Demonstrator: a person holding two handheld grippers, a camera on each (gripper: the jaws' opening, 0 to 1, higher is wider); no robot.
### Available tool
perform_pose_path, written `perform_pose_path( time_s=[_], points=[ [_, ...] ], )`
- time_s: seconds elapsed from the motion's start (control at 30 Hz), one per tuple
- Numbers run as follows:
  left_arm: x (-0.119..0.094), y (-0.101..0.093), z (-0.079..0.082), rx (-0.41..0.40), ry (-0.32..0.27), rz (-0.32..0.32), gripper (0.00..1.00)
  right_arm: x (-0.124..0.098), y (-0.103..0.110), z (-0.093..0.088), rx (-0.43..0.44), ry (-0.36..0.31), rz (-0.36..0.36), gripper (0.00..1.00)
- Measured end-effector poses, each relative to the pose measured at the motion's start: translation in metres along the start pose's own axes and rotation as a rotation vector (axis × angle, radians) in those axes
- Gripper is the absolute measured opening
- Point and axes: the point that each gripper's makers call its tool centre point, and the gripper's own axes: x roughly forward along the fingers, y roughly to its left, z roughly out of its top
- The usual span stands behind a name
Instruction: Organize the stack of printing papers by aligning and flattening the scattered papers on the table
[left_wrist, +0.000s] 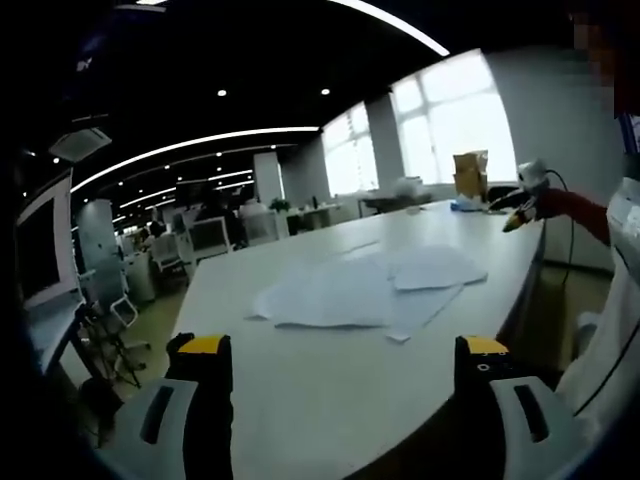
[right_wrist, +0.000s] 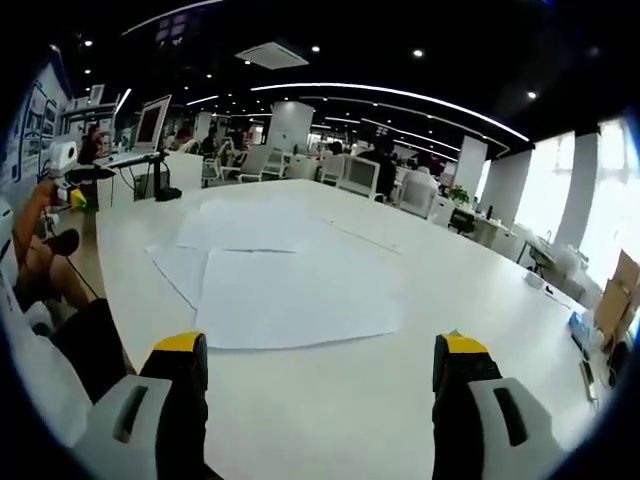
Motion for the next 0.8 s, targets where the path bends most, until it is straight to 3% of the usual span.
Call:
perform_pose_path(
  time_s=[0.13,0.8],
  points=[
    [0.002,-0.002,0.000,-0.019,-0.026,-0.005,0.94,0.006,0.002,-0.001,-0.009,0.012,0.004,0.88],
    [0.004,-0.001,-0.012,-0.029,-0.006,-0.018,0.93,0.011,0.006,0.003,-0.021,0.024,0.013,0.88]
  ],
)
